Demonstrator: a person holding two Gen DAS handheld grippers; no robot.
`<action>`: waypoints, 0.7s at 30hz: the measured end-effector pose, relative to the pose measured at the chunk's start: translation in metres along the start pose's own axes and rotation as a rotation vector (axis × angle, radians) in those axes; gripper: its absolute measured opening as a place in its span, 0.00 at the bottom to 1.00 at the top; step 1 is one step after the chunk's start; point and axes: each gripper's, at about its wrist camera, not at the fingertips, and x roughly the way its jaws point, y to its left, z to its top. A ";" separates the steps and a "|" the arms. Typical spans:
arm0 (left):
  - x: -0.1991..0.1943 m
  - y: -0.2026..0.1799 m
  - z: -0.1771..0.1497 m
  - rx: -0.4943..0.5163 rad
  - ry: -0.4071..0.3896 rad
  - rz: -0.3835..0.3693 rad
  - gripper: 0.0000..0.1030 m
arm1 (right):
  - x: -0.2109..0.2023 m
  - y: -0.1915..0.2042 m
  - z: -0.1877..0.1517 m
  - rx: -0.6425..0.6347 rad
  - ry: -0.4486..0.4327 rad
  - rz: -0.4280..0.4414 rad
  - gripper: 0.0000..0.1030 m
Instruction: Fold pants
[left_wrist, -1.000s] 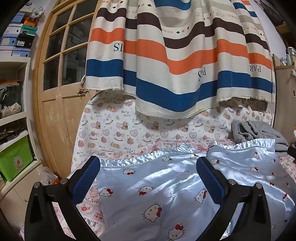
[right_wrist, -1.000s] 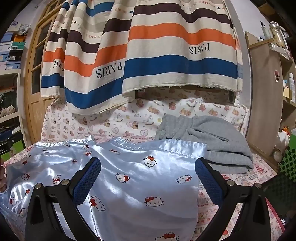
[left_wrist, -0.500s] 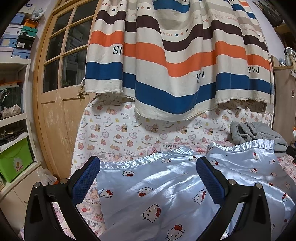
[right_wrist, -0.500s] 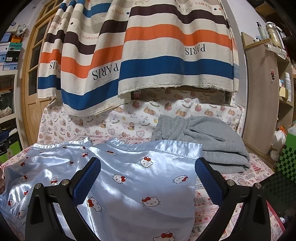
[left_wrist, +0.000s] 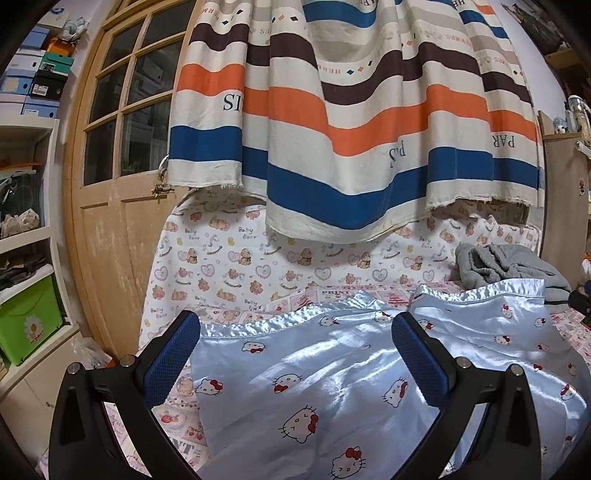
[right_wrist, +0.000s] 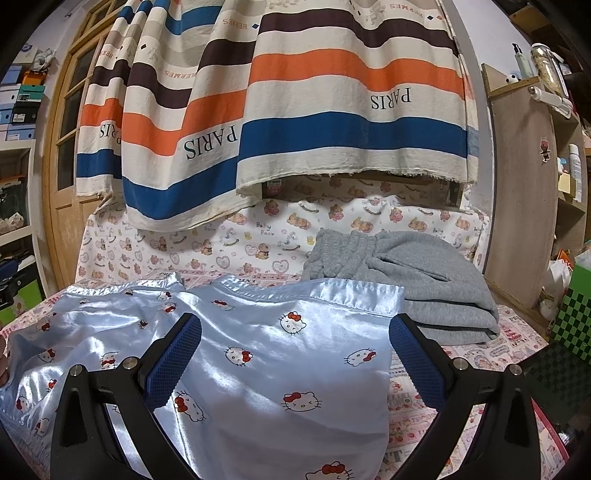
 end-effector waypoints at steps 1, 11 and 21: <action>-0.001 0.000 0.000 0.002 -0.003 0.003 1.00 | 0.000 0.000 0.000 0.001 -0.002 -0.001 0.99; -0.001 0.000 -0.002 -0.008 -0.006 0.015 1.00 | 0.002 -0.001 0.000 0.004 -0.003 -0.008 0.99; -0.001 0.001 -0.003 -0.006 -0.002 0.012 1.00 | 0.002 0.000 0.000 0.005 -0.003 -0.009 0.99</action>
